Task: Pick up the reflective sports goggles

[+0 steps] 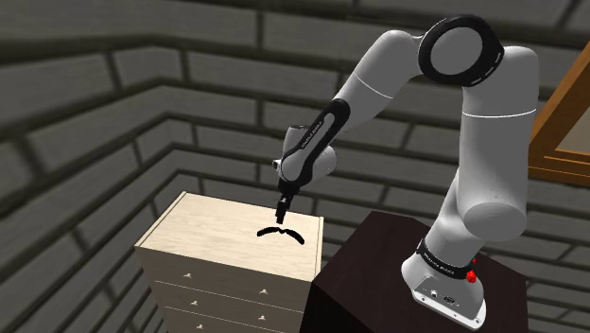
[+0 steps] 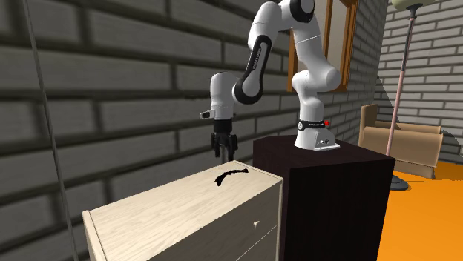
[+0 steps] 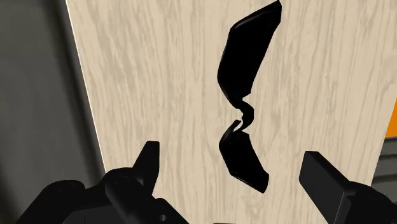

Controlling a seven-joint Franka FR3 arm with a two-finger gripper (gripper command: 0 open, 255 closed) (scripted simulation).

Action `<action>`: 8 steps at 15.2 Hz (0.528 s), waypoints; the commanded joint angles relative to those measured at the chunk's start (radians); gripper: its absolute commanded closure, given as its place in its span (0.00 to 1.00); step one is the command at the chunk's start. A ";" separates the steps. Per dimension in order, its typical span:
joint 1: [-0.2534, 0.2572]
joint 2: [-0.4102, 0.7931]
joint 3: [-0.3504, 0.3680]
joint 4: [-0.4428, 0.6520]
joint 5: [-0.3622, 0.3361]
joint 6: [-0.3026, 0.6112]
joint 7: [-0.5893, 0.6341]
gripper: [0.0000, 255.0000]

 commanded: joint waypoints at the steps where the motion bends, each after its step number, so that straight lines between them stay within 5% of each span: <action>1: -0.006 0.042 0.013 0.014 0.010 0.026 -0.023 0.00; 8: -0.029 0.157 0.042 0.048 0.038 0.108 -0.059 0.00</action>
